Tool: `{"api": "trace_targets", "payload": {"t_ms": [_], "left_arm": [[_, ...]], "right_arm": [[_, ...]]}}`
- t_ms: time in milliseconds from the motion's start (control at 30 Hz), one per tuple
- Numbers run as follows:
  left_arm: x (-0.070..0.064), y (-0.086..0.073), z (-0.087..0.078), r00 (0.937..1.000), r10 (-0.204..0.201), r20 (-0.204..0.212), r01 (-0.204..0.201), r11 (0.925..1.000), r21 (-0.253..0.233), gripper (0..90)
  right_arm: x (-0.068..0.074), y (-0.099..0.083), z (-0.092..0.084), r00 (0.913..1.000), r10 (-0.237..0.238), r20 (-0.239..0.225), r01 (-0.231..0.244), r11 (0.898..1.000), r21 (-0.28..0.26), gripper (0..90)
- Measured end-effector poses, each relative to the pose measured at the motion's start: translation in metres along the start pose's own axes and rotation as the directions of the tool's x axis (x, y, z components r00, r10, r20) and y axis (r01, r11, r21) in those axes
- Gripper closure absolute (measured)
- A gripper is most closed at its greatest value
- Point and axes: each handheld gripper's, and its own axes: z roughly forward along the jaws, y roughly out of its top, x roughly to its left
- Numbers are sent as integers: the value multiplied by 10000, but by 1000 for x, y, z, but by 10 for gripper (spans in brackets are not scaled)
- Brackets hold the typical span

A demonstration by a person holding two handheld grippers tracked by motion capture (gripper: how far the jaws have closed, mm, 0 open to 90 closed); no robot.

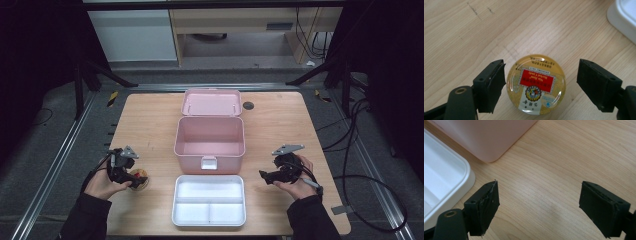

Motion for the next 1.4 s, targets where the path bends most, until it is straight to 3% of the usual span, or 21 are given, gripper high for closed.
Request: {"api": "trace_targets", "payload": {"t_ms": [133, 767, 1033, 1400], "left_arm": [[2, -4, 7, 10000, 21, -80, -17, 9988, 480, 183], [3, -4, 38, 9999, -145, 31, 139, 9888, 1487, 187], [4, -4, 35, 9995, -190, 235, 154, 9890, 1473, 198], [-3, 15, 5, 9996, 95, 276, -107, 9990, 429, 198]], "right_arm": [[0, 0, 2, 10000, -63, -61, 63, 9999, 123, 158], [2, -1, 3, 9994, -311, -158, 315, 9992, 258, 157], [3, -1, 5, 9994, -320, -131, 325, 9988, 370, 157], [1, -2, 4, 9997, -241, -35, 242, 9991, 357, 157]]}}
